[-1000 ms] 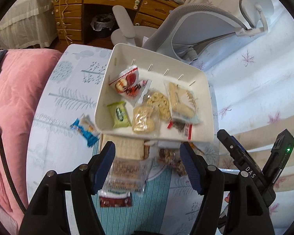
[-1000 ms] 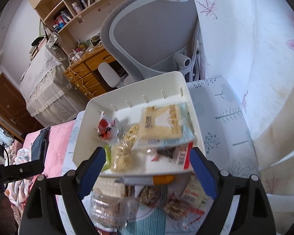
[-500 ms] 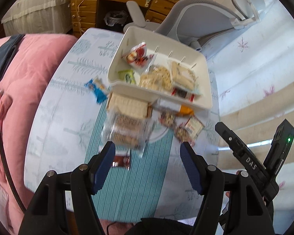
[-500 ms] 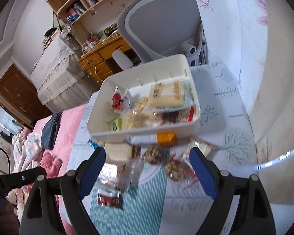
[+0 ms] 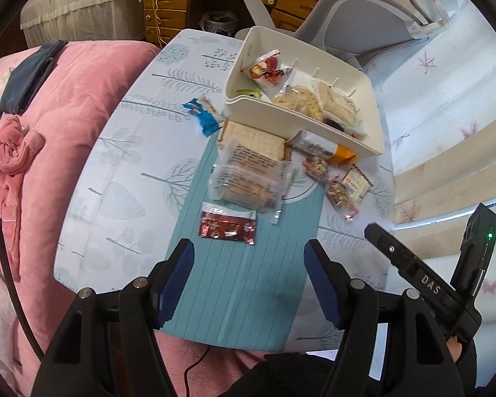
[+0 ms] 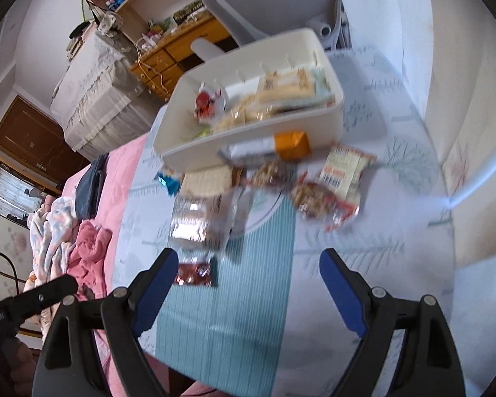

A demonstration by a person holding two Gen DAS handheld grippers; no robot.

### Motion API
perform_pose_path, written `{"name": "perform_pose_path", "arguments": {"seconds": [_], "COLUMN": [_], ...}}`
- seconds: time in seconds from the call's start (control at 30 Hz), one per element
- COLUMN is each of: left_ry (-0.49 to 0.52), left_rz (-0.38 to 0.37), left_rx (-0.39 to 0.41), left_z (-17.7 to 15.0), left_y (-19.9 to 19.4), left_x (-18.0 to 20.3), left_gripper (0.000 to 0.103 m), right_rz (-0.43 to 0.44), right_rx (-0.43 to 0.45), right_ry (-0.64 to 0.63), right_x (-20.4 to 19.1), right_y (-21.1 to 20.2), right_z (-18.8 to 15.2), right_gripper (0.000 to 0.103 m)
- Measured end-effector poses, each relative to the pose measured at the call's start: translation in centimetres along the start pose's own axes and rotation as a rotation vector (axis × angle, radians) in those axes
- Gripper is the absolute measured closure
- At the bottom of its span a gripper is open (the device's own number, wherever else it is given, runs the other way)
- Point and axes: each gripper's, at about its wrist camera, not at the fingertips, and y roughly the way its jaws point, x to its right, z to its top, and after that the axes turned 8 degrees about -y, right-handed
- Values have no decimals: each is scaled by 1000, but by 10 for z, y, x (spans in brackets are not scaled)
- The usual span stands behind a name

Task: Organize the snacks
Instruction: 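Withdraw both tools from the basket back over the remaining snacks, then grasp the blue wrapped snack with the left tool while the right tool moves to the red snowflake packet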

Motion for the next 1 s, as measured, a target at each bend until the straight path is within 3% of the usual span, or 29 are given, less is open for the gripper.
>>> {"name": "perform_pose_path", "arguments": {"seconds": [0.33,0.67,1.0], "left_ry": [110,286,481], "left_rz": [23,7,-6], "left_rx": [-20,-66,-70], "left_z": [23,71,117], "left_y": [5,18,50], "left_x": [-33,-66,-78], "left_gripper": [35,35,31], "right_rz": [10,-21,-43], "right_rx": [-83,-102,-65], "right_ry": [167,462,702], "right_x": [-19,-38,-68], "right_y": [22,53,86], "right_z": [-25,-51,-74], "right_gripper": [15,15,15]}}
